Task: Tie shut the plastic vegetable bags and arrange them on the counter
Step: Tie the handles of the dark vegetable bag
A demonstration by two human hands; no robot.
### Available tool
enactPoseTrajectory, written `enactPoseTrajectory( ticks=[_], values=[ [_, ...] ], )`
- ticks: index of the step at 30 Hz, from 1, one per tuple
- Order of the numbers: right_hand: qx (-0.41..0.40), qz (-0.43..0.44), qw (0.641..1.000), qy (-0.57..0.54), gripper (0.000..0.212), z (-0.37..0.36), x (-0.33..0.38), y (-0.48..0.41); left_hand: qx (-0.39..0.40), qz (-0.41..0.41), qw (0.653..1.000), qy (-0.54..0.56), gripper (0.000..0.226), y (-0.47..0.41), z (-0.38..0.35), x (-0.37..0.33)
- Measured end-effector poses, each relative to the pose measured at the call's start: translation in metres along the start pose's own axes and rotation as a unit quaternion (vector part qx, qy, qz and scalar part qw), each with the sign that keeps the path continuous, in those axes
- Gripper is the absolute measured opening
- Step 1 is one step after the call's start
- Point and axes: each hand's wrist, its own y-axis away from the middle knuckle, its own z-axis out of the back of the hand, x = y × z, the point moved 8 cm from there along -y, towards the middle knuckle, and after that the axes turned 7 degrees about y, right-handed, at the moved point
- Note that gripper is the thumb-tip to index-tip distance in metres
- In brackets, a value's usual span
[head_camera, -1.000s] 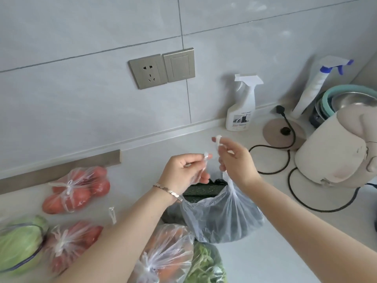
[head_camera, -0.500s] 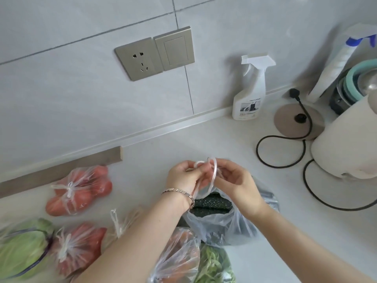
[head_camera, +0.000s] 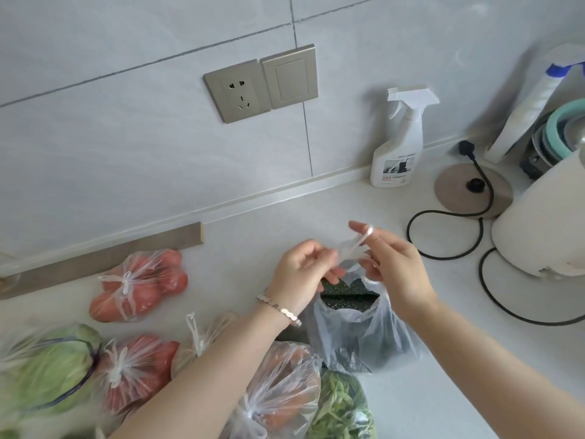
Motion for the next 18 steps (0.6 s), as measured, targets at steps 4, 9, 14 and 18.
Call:
enactPoseTrajectory(
  ticks=[4, 9, 14, 18],
  values=[
    [-0.021, -0.18, 0.983, 0.017, 0.022, -0.002, -0.031, -0.014, 0.021, -0.206, 0.958, -0.198, 0.021, 0.017, -0.005, -0.016],
    [0.166, -0.141, 0.947, 0.234, 0.02, -0.027, -0.033, -0.008, -0.066, -0.24, 0.943, -0.221, 0.018, 0.012, 0.012, -0.017],
    [0.293, 0.002, 0.893, 0.342, 0.022, -0.038, -0.026, 0.016, -0.039, -0.09, 0.991, -0.089, 0.032, -0.008, 0.011, 0.0],
    [0.178, 0.033, 0.943, 0.278, 0.035, -0.014, -0.024, 0.003, -0.037, -0.007, 0.998, -0.057, 0.037, -0.016, 0.006, 0.013]
  ],
)
